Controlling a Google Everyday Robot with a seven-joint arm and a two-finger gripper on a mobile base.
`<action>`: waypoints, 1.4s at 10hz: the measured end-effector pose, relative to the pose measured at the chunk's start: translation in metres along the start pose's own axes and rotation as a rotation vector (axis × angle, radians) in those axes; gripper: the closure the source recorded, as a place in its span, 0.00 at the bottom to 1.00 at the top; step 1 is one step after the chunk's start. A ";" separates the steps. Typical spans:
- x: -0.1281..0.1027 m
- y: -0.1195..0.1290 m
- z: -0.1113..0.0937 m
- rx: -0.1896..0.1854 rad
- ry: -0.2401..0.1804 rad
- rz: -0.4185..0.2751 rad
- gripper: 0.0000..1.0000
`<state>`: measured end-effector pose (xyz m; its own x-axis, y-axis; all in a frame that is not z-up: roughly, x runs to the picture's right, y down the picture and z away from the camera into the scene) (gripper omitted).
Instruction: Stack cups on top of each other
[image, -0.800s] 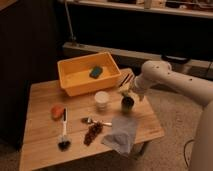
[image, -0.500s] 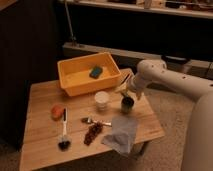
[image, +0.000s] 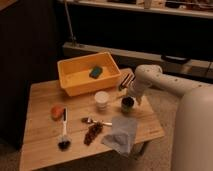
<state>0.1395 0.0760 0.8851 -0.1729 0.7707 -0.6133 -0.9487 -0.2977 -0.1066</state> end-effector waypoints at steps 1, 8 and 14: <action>0.003 -0.001 0.008 0.008 0.014 -0.003 0.21; 0.011 -0.009 0.008 0.055 0.049 -0.014 0.85; 0.016 0.003 -0.073 -0.075 0.054 -0.032 1.00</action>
<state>0.1530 0.0466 0.8178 -0.1267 0.7498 -0.6495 -0.9307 -0.3164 -0.1838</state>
